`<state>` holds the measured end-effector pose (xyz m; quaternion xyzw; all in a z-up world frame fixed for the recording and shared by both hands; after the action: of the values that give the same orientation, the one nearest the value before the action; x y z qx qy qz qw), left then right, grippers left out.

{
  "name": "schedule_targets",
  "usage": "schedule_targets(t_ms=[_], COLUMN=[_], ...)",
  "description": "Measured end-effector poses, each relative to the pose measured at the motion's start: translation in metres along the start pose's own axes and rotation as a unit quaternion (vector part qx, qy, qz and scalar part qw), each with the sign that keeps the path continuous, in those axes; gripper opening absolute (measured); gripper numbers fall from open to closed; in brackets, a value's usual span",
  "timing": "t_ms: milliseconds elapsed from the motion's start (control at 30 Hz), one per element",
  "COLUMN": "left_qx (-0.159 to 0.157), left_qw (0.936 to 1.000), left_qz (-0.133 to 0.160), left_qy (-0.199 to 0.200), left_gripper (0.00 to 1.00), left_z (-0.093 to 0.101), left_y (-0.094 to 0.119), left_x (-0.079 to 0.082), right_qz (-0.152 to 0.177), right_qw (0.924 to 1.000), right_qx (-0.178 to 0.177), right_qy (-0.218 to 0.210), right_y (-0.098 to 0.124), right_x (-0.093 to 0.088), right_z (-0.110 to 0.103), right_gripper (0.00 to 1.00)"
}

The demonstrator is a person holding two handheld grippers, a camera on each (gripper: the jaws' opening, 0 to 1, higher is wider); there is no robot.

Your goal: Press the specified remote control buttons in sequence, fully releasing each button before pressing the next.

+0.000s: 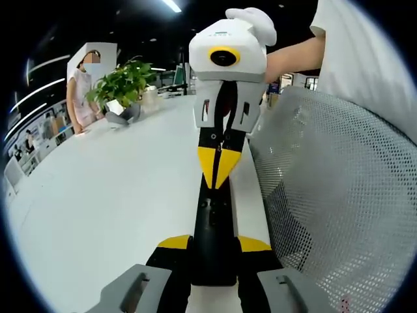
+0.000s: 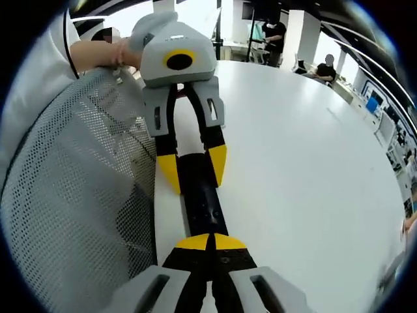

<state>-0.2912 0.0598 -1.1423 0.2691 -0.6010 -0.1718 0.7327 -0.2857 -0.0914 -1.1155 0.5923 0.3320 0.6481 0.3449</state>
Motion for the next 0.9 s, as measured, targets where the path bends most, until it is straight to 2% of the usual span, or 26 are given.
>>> schedule_targets(t_ms=[133, 400, 467, 567, 700, 833, 900], left_qx=[0.0, -0.001, -0.001, -0.001, -0.002, -0.002, -0.002], left_qw=[1.0, 1.0, 1.0, 1.0, 1.0, 1.0, 1.0], left_qz=[0.0, 0.0, 0.0, 0.0, -0.001, -0.001, -0.001], left_qy=[0.0, 0.0, 0.0, 0.0, 0.002, 0.003, 0.003], left_gripper=[0.25, 0.25, 0.25, 0.25, 0.25, 0.25, 0.25], left_z=[0.0, 0.001, 0.001, 0.001, 0.0, 0.0, 0.0], left_y=[0.0, 0.001, 0.001, 0.001, 0.001, 0.001, 0.001], left_x=[0.0, -0.001, -0.001, -0.001, -0.001, -0.001, -0.001], right_qz=[-0.009, -0.008, -0.021, -0.058, -0.082, -0.075, -0.056], right_qw=[0.9999, 0.9999, 0.9997, 0.9948, 0.9887, 0.9922, 0.9963], right_qx=[-0.004, -0.005, -0.007, -0.017, -0.016, -0.019, -0.035], right_qy=[0.006, -0.012, 0.004, 0.081, 0.125, 0.098, 0.055], right_y=[0.004, 0.007, 0.006, 0.004, 0.002, 0.003, 0.004], right_x=[-0.004, -0.01, -0.007, -0.001, 0.003, 0.002, -0.001], right_z=[0.0, 0.001, -0.001, -0.004, -0.005, -0.003, -0.004], right_gripper=[0.0, 0.0, 0.0, 0.0, 0.0, 0.0, 0.0])
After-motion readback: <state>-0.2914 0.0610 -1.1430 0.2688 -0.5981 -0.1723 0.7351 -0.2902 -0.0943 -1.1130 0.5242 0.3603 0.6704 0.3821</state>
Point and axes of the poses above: the point that each gripper's makers call its tool centre point, and the gripper's own axes: y roughly backward along the fingers, z roughly to its right, x roughly out of its top, the point moved 8 cm from there along y, roughly backward along the fingers, and after that the axes turned 9 degrees about y, right-handed, at the moved point
